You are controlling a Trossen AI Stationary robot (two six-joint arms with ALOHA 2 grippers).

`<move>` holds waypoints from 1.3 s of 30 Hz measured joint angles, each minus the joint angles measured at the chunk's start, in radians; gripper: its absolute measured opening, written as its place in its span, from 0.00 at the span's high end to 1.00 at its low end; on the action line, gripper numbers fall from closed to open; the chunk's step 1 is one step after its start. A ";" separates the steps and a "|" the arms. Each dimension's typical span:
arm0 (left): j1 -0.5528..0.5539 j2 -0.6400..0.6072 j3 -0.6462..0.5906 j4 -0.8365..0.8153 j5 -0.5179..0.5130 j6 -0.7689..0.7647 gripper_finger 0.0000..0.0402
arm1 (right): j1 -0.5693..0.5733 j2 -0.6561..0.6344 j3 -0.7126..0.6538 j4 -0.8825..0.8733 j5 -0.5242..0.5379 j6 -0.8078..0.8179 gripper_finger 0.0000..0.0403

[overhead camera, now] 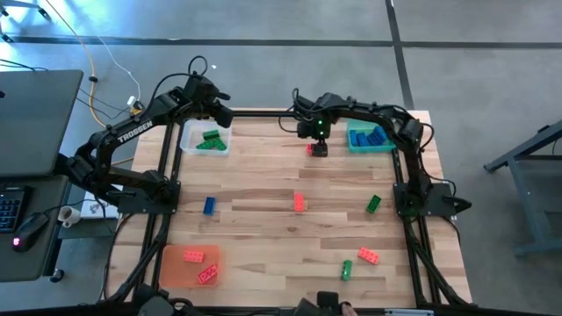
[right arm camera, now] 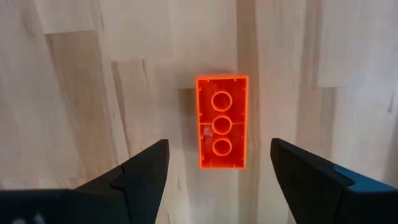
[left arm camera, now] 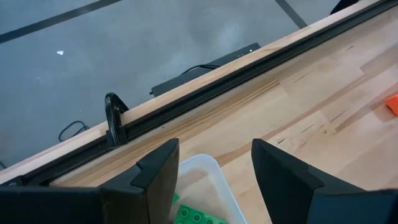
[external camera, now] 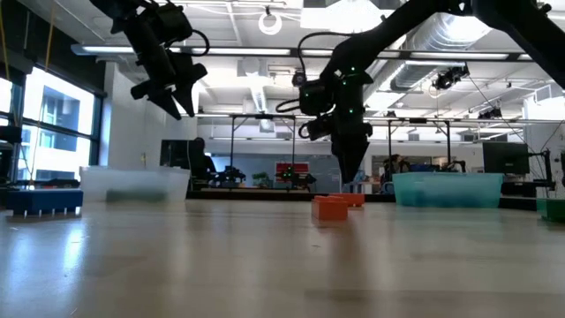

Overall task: Sort & place blocks by color
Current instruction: Put the orange game piece into the orange bin

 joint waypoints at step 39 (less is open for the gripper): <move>0.000 0.000 0.000 0.000 0.000 0.034 0.53 | 0.014 0.129 0.049 -0.092 0.020 0.231 0.73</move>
